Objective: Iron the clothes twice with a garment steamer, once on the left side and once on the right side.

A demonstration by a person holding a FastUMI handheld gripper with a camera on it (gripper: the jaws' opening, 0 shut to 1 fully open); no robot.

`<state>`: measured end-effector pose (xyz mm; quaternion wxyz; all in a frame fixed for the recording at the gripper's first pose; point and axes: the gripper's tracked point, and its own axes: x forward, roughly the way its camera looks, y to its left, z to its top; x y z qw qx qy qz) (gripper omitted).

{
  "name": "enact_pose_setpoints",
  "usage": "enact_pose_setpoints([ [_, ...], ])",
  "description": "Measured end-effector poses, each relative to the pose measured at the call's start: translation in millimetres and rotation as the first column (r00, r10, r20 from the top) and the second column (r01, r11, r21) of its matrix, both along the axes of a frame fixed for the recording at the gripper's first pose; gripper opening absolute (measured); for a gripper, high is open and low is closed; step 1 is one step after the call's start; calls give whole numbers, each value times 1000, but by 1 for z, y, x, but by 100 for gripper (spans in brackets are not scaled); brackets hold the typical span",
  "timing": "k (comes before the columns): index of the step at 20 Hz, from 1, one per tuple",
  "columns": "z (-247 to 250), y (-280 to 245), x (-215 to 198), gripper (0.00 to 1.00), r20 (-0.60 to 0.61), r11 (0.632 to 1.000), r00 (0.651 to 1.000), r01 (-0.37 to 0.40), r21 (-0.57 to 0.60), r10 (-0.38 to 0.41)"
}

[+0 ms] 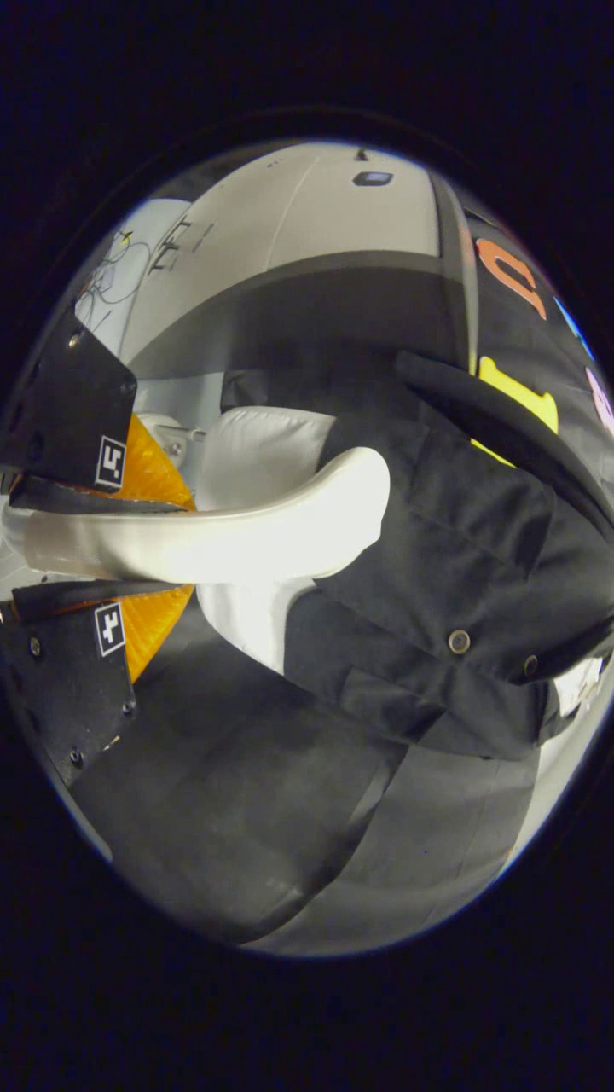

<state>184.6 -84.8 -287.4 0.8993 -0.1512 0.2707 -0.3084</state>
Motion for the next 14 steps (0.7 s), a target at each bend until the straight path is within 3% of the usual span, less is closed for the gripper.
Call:
enact_pose_setpoints([
  [4,60,-2,-20,36,127,999,991,38,16,-39],
  [8,139,-20,-45,36,266,997,960,82,15,-83],
  [14,259,-51,-48,35,458,996,888,67,-51,-37],
])
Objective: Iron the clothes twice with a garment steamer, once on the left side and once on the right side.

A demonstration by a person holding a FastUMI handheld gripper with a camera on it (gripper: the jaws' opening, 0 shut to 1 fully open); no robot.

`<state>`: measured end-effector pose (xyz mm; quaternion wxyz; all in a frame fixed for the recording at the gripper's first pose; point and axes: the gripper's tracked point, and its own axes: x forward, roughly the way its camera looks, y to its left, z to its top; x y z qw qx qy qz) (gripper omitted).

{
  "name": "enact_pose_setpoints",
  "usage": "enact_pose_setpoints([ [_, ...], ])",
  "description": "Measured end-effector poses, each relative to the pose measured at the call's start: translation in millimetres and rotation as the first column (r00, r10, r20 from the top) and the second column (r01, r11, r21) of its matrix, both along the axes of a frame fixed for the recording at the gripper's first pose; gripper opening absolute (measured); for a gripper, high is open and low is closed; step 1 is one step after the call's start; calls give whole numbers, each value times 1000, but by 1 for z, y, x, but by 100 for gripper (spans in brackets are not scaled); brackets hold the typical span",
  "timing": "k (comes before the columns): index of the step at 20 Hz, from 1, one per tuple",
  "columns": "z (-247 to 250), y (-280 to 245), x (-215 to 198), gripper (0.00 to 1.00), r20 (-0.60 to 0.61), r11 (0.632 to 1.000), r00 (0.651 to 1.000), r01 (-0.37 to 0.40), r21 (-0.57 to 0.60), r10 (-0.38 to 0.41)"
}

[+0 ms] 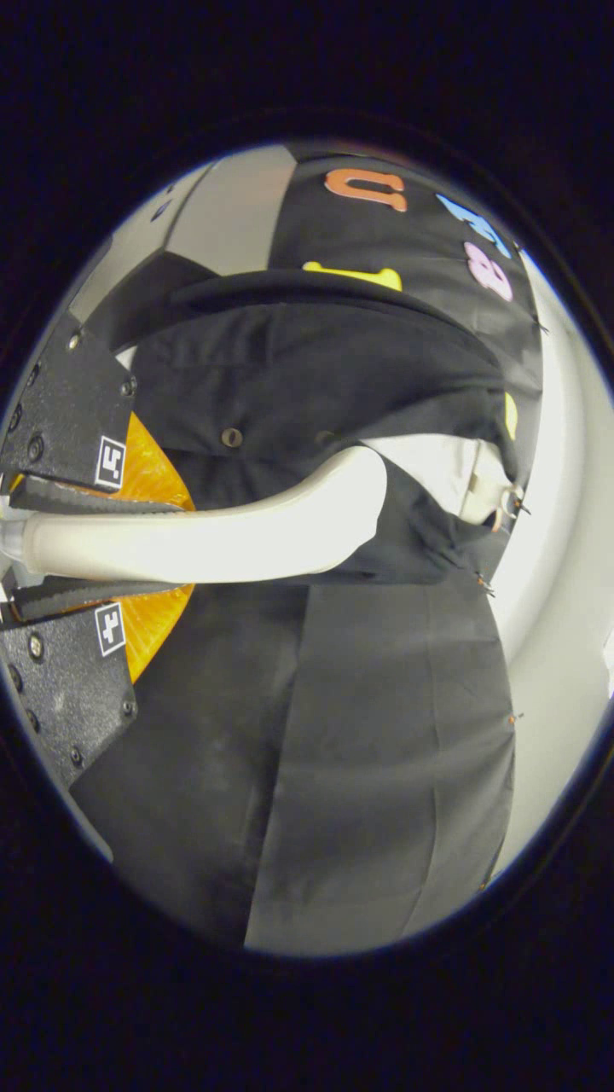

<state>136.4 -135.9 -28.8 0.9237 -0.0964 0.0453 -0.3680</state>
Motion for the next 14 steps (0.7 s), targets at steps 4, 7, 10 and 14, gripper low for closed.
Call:
enact_pose_setpoints([
  [4,62,-25,18,35,93,995,994,-57,-79,64],
  [7,110,-35,33,36,163,987,980,-97,-127,118],
  [10,152,-52,44,35,234,981,960,-116,-157,151],
  [14,187,-71,59,35,300,975,935,-140,-175,188],
])
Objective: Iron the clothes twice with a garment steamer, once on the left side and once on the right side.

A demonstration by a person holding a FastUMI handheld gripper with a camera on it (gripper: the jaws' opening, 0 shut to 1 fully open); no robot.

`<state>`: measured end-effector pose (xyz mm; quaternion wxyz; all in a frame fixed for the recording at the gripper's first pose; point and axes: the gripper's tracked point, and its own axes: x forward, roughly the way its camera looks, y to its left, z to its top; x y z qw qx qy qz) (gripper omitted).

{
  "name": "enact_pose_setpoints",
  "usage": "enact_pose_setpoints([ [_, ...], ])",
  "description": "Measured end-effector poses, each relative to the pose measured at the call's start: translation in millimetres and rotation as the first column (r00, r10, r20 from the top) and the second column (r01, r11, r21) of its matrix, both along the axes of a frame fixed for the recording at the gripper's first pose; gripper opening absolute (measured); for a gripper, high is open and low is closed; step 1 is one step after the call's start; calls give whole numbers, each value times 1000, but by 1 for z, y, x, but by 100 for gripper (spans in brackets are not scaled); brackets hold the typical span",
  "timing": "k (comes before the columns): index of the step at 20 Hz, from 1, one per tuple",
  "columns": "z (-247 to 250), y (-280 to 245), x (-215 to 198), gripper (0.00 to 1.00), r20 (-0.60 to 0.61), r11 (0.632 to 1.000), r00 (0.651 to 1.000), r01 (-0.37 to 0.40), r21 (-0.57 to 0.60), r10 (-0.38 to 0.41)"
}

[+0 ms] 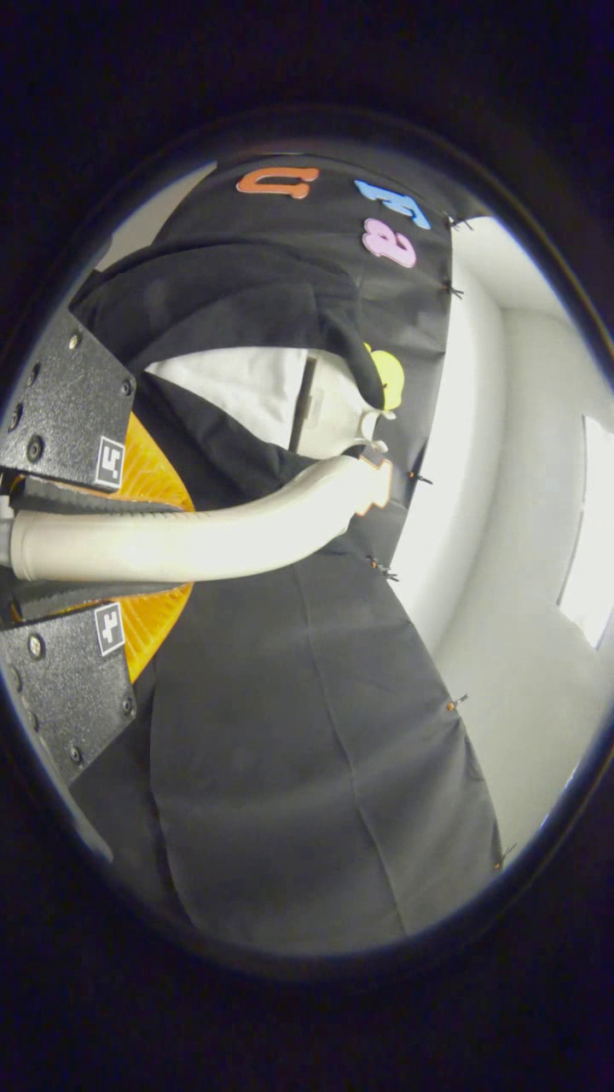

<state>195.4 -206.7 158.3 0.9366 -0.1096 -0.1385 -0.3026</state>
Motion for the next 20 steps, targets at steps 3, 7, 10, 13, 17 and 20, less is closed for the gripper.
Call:
enact_pose_setpoints([
  [3,25,-18,16,35,27,999,999,23,-39,-22],
  [7,25,-29,42,35,22,999,1000,5,-42,-4],
  [10,1,-35,55,35,-25,1000,1000,-2,-25,1],
  [13,-19,-34,57,35,-50,999,999,-5,-32,4],
  [17,-39,-35,57,35,-71,998,997,5,-57,-9],
  [20,-63,-34,55,35,-114,999,993,2,-41,-7],
])
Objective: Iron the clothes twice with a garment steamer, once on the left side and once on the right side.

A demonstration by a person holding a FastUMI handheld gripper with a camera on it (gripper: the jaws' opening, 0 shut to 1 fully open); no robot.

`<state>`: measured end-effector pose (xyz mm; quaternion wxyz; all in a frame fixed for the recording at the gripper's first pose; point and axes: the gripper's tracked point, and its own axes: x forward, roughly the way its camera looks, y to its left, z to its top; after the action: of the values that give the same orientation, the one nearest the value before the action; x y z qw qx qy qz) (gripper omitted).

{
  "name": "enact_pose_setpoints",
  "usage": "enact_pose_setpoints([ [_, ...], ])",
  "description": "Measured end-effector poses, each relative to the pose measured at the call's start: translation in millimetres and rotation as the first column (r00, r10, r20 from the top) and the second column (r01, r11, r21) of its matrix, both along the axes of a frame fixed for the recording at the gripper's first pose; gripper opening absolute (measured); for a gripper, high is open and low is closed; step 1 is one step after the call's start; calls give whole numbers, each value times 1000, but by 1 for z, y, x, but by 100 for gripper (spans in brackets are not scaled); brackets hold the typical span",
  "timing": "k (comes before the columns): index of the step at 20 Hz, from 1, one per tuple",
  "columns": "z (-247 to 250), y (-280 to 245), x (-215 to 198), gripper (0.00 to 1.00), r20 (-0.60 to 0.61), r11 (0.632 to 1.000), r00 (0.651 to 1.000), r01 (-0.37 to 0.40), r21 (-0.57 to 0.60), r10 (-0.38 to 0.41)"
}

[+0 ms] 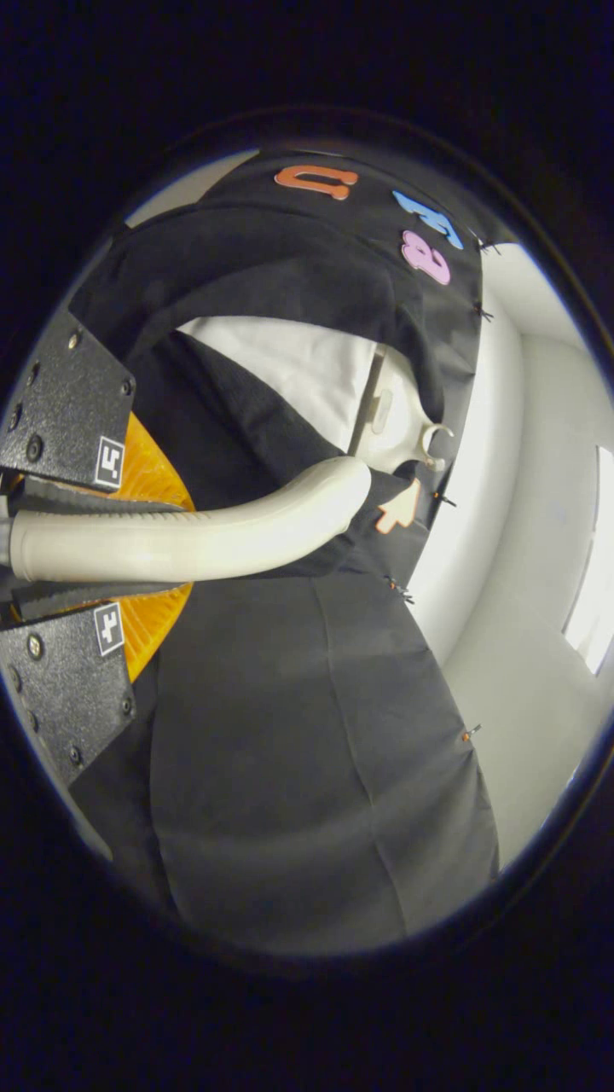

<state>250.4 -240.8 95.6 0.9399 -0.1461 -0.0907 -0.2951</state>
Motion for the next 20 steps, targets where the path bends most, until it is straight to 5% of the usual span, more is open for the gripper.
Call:
enact_pose_setpoints([
  [20,-138,6,-16,36,-208,985,968,159,66,-142],
])
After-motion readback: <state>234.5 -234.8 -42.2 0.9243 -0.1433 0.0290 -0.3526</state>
